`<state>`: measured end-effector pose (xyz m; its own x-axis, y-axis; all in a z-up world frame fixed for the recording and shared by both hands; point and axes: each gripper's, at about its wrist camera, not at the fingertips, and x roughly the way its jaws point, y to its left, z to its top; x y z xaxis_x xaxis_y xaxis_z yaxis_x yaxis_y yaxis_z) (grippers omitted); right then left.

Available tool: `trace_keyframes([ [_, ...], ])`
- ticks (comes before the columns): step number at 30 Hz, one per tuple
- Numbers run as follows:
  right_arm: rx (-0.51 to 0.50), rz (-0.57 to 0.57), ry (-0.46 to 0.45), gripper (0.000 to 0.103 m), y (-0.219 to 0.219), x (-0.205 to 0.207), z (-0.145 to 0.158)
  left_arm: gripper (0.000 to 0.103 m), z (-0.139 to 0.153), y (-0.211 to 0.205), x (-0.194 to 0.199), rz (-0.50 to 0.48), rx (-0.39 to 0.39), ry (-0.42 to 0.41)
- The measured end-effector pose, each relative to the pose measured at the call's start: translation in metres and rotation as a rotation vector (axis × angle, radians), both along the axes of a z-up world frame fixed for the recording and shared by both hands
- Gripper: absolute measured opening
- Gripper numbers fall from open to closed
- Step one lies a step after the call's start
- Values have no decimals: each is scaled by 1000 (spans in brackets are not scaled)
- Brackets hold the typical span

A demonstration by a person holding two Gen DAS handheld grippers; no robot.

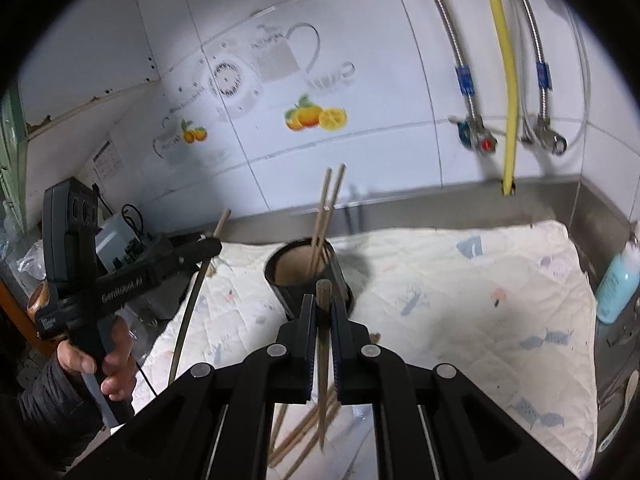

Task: Organize utensils
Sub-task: 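Raise both held chopsticks upright above the black pot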

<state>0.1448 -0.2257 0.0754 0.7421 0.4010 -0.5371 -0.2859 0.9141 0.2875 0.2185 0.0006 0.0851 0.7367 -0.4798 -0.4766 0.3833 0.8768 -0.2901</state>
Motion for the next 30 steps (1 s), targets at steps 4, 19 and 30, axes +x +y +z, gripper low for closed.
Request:
trace_keyframes([
  [4,9,-3,-49,9,4,5,20,7,23,8,12,16,-37,-70],
  [19,10,-65,-133,9,15,39,59,7,42,23,105,21,-202,-271],
  [30,17,-72,-169,9,28,65,75,7,23,33,155,101,-225,-360],
])
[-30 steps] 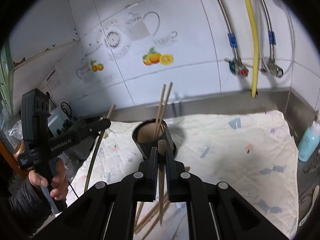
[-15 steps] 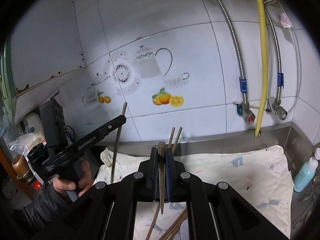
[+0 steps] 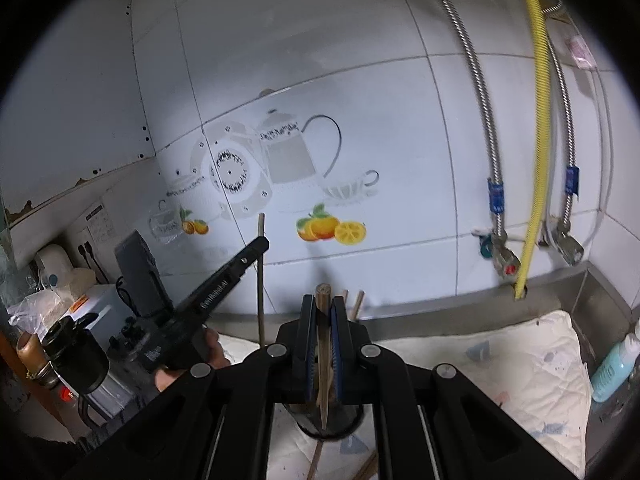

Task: Organize utensils
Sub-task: 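Raise both held chopsticks upright above the black pot, then open both tools to drop the chopsticks into the pot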

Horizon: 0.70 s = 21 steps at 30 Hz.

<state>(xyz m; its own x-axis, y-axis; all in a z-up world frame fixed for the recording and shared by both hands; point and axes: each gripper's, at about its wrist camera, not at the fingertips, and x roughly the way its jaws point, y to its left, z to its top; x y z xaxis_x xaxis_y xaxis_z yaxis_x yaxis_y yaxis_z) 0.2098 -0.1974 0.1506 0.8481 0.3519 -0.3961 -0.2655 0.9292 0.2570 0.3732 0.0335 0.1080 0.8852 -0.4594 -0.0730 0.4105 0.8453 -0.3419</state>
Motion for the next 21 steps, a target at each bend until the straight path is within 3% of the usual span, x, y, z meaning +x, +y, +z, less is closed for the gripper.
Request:
trace_keyframes([
  [11,-22,11,-19,9,18,23,0,7,-29,-9,14,70,52,-24],
  [21,-23,5,102,9,20,51,-41,7,-59,-11,7,73,106,49],
])
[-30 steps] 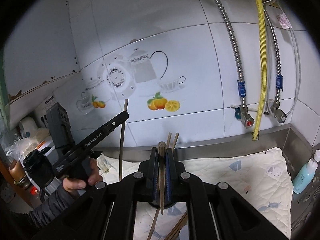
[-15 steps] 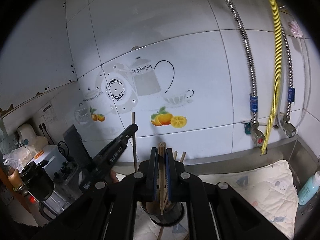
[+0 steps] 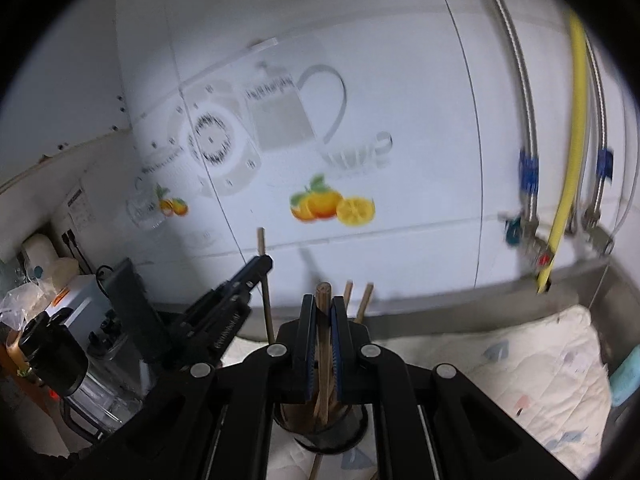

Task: Organize utensils
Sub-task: 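Open both tools to drop the chopsticks into the pot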

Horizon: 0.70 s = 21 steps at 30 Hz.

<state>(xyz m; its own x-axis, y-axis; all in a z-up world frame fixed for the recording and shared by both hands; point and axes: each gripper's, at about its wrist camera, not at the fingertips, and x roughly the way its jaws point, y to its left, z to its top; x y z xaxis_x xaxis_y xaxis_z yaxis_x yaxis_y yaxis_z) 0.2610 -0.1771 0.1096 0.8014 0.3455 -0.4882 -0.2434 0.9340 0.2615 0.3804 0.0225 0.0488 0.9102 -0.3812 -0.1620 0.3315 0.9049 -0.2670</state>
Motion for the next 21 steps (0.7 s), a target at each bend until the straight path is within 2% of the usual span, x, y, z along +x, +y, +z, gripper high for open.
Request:
trace_keyframes([
  [11,23,-18,121,10,-3,21,-35,12,-11,2,-4,-23,96,132],
  [12,25,-20,122,10,-3,22,-36,14,-11,2,-5,-26,106,140],
  [13,29,-19,128,10,-4,23,-36,26,-11,2,-5,-28,113,147],
  [14,29,-22,130,10,-4,23,-36,43,-12,2,-5,-27,119,159],
  [16,19,-28,134,11,-4,25,-37,54,-11,2,-6,-26,120,174],
  [18,10,-31,129,14,-5,25,-37,54,-10,2,-6,-26,124,182],
  [21,1,-30,123,36,-5,24,-36,54,-9,2,-5,-33,141,210],
])
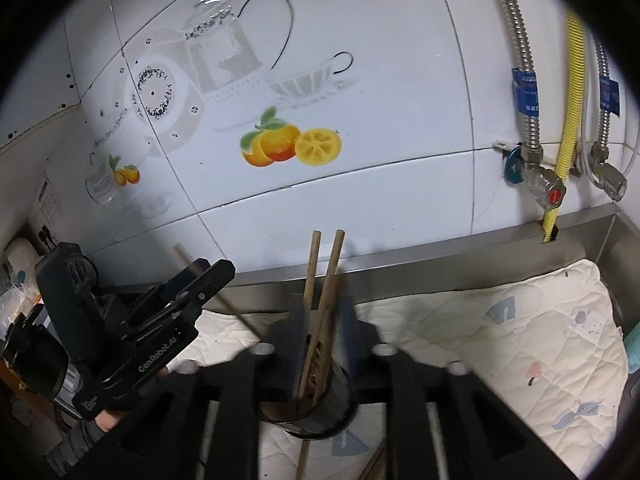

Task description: Organize utensils

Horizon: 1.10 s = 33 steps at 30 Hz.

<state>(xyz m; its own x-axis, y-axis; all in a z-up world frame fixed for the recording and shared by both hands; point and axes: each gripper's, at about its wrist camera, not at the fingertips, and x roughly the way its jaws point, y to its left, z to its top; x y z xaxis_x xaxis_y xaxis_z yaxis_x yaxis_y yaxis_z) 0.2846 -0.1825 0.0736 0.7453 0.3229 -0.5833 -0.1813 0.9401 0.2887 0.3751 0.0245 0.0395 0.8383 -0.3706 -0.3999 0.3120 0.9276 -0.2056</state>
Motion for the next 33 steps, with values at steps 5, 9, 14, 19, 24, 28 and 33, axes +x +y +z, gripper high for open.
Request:
trace_keyframes([
  [5,-19,2,-22,38,0,-5,7,54,1,2,-1,-8,18,40],
  [9,-18,8,-30,39,-2,-13,13,54,3,9,-4,12,22,57],
  [14,-35,18,-38,41,-7,-28,18,54,15,21,-16,39,28,33],
  [19,-51,29,-35,41,-15,-48,18,54,33,30,-39,56,57,-7],
  [24,-67,32,-16,41,-26,-69,10,54,49,35,-68,58,82,-17],
  [28,-61,20,18,41,-39,-84,-2,54,55,34,-92,28,75,14],
  [33,-56,-3,71,41,-58,-102,-23,54,52,29,-118,18,86,63],
])
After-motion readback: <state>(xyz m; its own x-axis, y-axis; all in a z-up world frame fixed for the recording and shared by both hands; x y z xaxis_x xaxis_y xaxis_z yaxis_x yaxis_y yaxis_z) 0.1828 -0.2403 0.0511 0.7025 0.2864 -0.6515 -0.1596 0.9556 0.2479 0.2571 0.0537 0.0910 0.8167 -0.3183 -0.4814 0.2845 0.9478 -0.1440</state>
